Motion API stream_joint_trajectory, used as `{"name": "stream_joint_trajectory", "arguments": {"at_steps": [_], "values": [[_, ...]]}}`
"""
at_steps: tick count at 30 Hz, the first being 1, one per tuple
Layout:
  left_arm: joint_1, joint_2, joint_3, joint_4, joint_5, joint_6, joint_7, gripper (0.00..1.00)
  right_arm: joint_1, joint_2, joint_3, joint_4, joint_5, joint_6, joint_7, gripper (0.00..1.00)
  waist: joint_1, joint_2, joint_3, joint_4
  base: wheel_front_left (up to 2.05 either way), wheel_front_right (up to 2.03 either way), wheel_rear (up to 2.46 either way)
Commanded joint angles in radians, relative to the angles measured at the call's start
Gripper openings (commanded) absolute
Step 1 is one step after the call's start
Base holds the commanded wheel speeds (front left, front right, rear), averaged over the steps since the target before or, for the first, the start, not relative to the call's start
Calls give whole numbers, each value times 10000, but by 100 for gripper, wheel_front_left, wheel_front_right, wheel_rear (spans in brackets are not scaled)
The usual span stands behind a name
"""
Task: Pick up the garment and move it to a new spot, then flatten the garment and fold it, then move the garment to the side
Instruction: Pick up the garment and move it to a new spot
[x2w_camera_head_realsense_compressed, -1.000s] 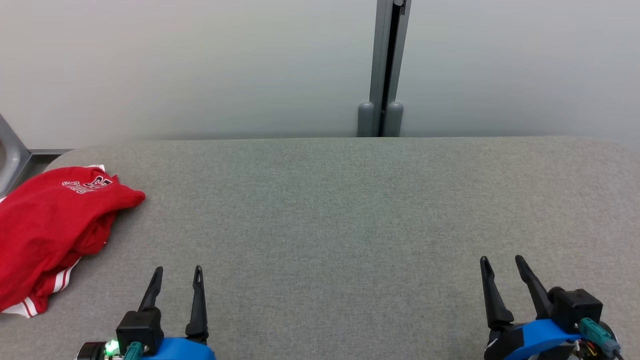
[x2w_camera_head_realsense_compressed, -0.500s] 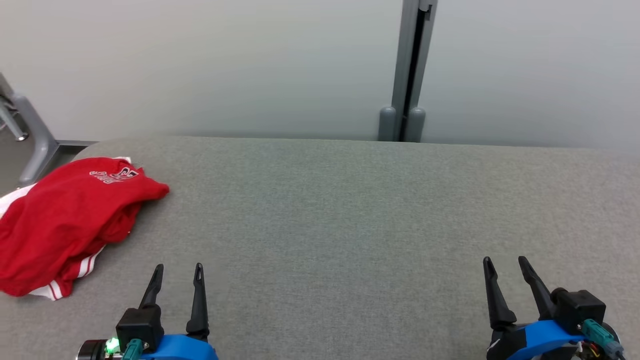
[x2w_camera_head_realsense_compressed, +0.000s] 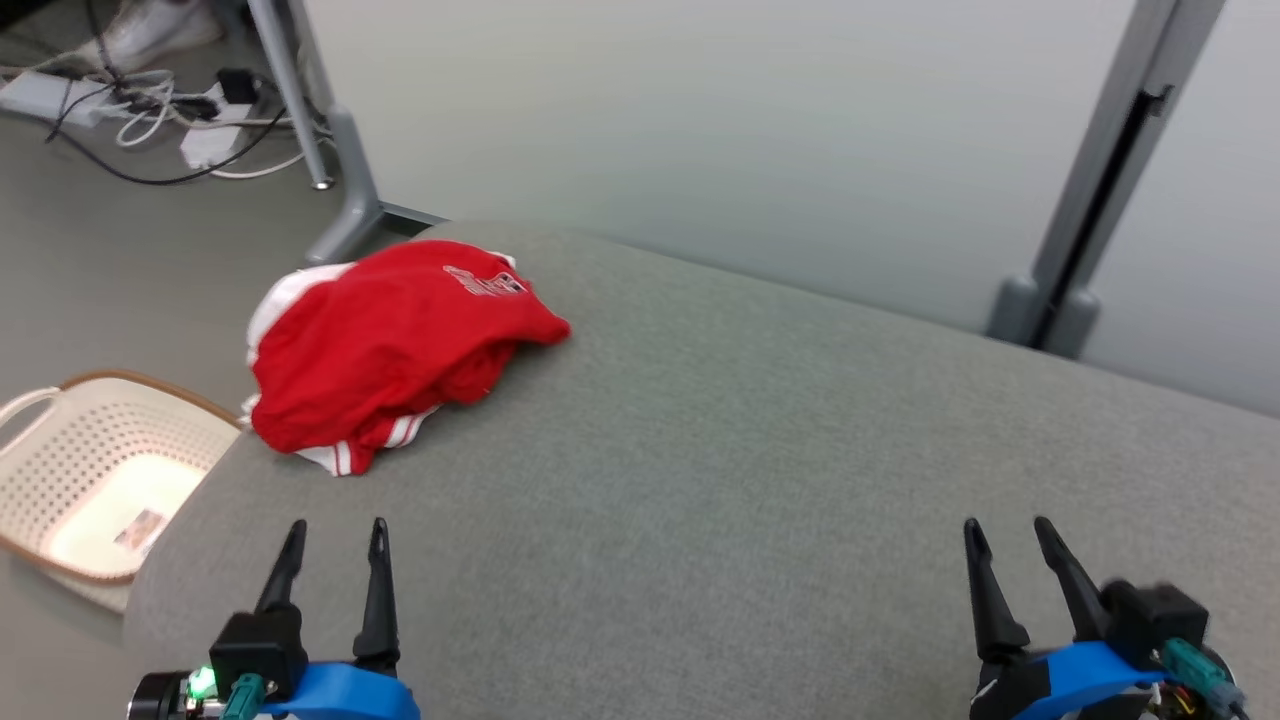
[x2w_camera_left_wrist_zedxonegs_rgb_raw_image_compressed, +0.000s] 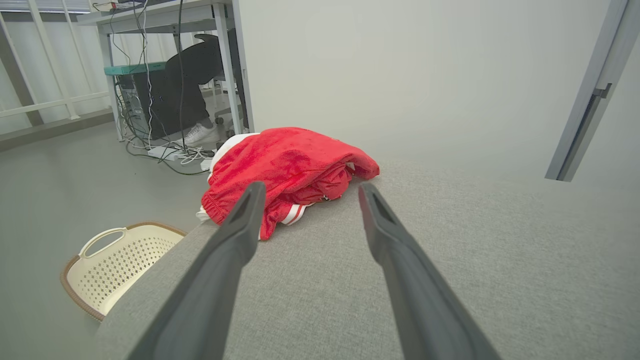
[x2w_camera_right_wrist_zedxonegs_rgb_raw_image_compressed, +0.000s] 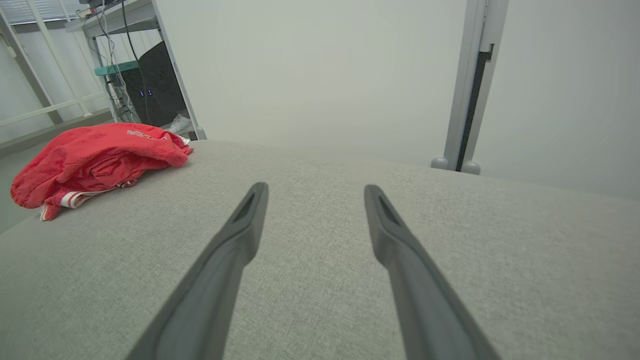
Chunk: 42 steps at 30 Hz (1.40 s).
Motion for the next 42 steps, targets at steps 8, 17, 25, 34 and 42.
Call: {"name": "stream_joint_trajectory", "arguments": {"at_steps": [8, 17, 25, 34, 42], "values": [[128, 119, 51, -242, -140, 119, 55, 100, -231, -53, 447, 101, 233, 14, -81, 100, 0, 0, 493, 1434, 0, 0, 0], [252, 101, 160, -430, -279, 283, -15, 100, -496, -53, 628, 296, 123, 14, -96, 100, 0, 0, 674, 1521, 0, 0, 0], [-380, 252, 574, -1175, -1067, -24, 512, 100, -490, -53, 450, 256, 63, 14, -147, 100, 0, 0, 799, 1515, 0, 0, 0], [-2646, 1693, 1513, -2007, -2170, -537, 3106, 100, -729, -55, 502, -552, -339, 14, 136, 100, 0, 0, 1829, 718, 0, 0, 0], [-4461, 3094, 2052, -310, -2511, -800, 4462, 100, -1209, -57, 719, -1634, -985, 14, 342, 100, 0, 0, 3148, -755, 0, 0, 0]]}}
